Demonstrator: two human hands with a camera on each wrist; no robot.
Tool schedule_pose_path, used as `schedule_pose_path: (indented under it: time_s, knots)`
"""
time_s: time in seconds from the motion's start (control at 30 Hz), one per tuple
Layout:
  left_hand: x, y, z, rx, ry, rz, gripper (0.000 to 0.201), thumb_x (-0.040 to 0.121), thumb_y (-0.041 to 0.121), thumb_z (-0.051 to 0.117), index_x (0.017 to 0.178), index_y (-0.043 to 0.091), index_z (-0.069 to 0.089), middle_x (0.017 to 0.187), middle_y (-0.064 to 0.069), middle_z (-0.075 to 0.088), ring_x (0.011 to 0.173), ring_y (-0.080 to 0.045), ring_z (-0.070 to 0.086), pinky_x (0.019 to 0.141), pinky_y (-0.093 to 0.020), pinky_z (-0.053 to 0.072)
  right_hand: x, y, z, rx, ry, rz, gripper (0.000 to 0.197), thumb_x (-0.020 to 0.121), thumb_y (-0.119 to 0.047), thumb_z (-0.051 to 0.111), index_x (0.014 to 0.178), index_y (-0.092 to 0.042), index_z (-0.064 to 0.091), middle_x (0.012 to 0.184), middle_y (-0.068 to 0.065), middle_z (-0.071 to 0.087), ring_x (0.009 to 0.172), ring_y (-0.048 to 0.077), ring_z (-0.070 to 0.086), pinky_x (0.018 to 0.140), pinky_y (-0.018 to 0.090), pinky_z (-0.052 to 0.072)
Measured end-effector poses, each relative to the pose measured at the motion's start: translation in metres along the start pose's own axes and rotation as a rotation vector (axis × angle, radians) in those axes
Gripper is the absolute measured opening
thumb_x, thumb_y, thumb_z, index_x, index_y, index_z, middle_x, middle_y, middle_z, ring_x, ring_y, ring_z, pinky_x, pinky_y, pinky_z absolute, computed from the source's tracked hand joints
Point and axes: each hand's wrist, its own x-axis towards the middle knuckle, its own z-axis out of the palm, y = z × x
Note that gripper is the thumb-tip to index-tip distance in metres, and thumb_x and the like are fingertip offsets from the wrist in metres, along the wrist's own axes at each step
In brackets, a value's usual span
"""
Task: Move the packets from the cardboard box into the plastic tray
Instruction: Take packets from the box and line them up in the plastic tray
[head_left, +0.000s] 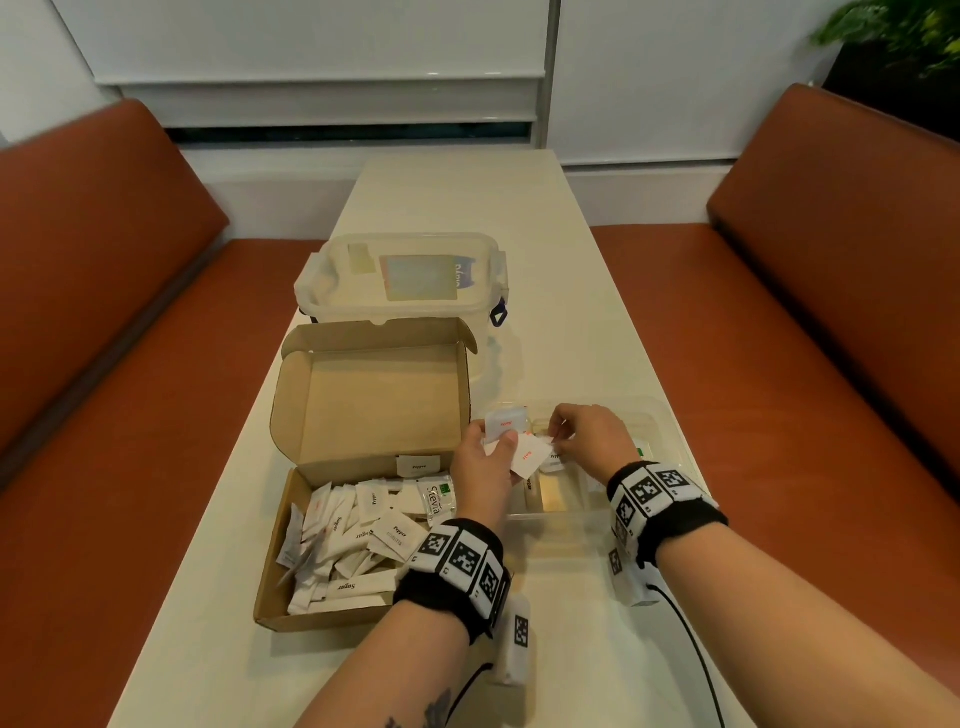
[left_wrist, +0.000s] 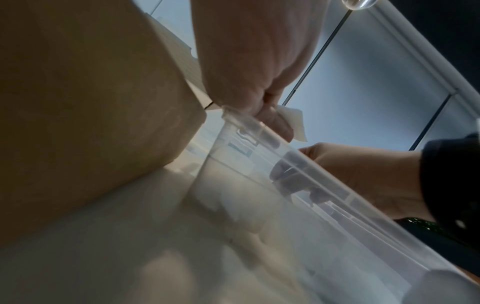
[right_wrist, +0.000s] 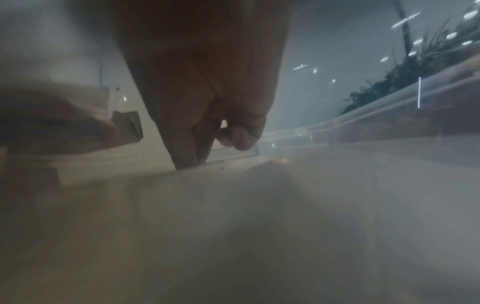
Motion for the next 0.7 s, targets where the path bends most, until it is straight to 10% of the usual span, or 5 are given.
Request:
schedule_pose_path:
  time_s: [0.7]
  knots:
    - [0.001, 0.0, 0.002, 0.105, 0.011, 0.017, 0.012, 0.092, 0.014, 0.058, 0.098, 0.025, 0.057, 0.104, -0.01, 0.065, 0.09, -0.021, 0.064, 0.066, -0.032, 0.056, -0.002, 0.01, 0.015, -0.342, 0.05, -0.135, 0.017, 0.09, -0.015, 0.052, 0.099, -0.019, 0.065, 0.1, 0.0, 0.065, 0.1, 0.02, 0.045, 0.07, 0.024, 0.034]
